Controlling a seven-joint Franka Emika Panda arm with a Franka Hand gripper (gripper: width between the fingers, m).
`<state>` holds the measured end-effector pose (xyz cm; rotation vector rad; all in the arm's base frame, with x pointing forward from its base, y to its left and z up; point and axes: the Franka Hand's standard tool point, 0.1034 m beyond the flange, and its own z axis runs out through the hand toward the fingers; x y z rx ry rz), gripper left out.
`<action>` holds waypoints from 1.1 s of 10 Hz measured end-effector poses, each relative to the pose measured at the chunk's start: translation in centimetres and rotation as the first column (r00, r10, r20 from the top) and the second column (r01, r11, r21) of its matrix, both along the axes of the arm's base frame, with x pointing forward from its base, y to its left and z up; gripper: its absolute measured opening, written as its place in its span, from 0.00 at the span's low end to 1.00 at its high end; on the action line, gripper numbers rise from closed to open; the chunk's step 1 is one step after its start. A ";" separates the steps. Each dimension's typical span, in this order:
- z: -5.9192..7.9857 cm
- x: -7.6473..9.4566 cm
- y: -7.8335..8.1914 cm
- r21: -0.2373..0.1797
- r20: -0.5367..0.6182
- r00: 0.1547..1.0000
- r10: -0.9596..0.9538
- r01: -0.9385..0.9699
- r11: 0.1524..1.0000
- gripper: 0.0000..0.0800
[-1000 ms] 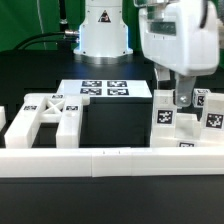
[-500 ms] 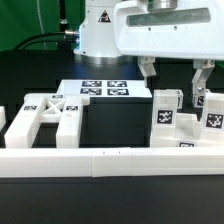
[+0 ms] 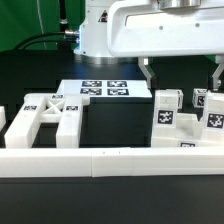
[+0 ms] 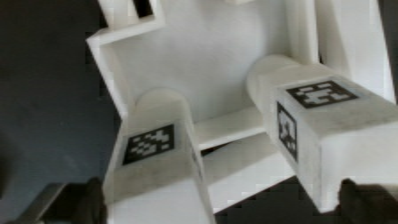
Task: Assemble chair
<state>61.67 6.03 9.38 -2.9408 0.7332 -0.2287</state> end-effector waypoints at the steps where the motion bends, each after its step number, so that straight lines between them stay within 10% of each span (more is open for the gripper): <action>1: 0.0 0.0 -0.1 0.000 0.000 1.000 -0.001 0.001 1.000 0.81; 6: 0.0 0.0 -0.1 -0.004 0.006 1.000 0.011 -0.011 1.000 0.81; 11: -0.6 -1.6 -1.5 -0.100 0.180 0.981 0.074 -0.056 0.993 0.81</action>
Offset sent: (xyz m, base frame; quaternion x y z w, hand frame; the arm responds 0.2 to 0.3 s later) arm 0.0000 0.0000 0.0000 0.0000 0.0000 0.0000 1.0000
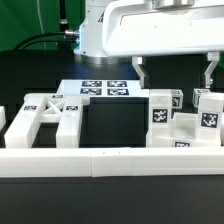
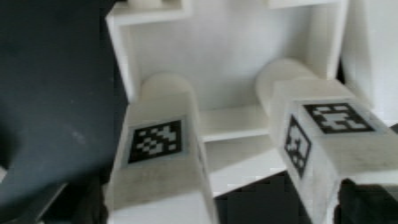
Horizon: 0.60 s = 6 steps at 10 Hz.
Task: Assemble chair
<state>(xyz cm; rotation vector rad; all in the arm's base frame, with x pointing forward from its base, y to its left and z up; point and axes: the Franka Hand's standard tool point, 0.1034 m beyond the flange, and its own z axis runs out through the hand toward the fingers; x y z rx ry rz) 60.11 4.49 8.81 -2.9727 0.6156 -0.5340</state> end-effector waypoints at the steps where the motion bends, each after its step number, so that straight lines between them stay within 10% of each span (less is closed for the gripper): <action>1: -0.3 -0.2 -0.1 -0.002 -0.006 1.000 -0.001 0.001 1.000 0.81; 6: -0.5 -0.2 -0.1 -0.002 -0.008 1.000 -0.002 0.002 1.000 0.81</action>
Offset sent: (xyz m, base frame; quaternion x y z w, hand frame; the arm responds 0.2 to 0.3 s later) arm 0.0000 0.0000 0.0000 0.0000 0.0000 0.0000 1.0000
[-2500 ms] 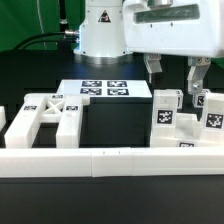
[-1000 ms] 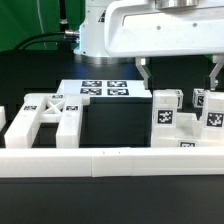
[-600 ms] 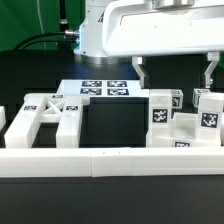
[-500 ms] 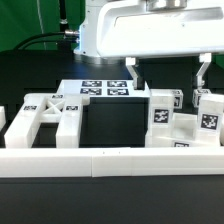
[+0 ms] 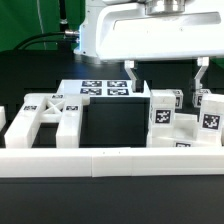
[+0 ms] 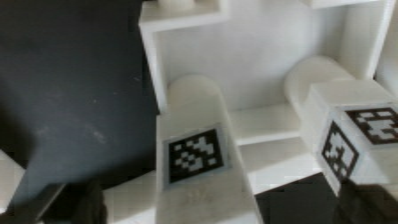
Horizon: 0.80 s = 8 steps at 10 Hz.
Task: Assemble chair
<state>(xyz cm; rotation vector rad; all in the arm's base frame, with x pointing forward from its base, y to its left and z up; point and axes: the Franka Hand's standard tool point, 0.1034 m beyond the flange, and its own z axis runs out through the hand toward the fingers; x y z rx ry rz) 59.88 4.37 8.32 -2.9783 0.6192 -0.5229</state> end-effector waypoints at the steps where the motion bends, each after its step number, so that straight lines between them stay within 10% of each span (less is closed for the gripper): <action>1: -0.6 -0.3 -0.2 -0.011 0.005 1.000 0.005 -0.005 1.000 0.81; 8: -6.4 -2.0 -0.4 -0.073 -0.005 1.000 0.022 -0.022 0.997 0.81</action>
Offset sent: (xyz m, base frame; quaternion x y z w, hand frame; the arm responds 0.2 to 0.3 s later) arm -0.0101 -0.0011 -0.0278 -0.0189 0.0329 -0.0002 0.9993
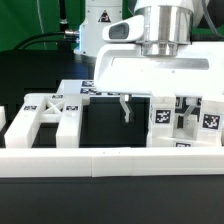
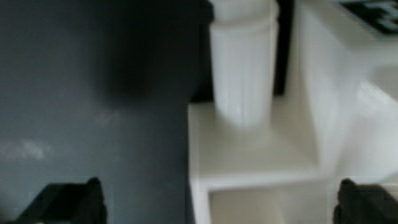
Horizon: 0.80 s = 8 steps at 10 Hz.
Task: Assemble chair
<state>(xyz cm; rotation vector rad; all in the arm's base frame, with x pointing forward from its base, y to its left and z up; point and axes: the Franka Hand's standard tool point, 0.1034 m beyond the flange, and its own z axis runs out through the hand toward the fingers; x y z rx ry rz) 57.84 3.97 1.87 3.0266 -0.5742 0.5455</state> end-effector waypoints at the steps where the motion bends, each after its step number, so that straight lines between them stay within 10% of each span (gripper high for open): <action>1: -0.8 -0.1 -0.1 -0.007 -0.006 1.000 0.001 -0.002 1.000 0.81; 4: -1.3 -0.3 -0.3 -0.013 -0.010 1.000 0.003 -0.003 1.000 0.81; 8: -1.2 -0.2 -0.5 -0.015 -0.002 1.000 0.001 -0.001 1.000 0.38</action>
Offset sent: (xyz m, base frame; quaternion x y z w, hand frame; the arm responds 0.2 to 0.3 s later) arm 0.0014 -0.0006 -0.0081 0.0071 0.0111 -0.0016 0.9999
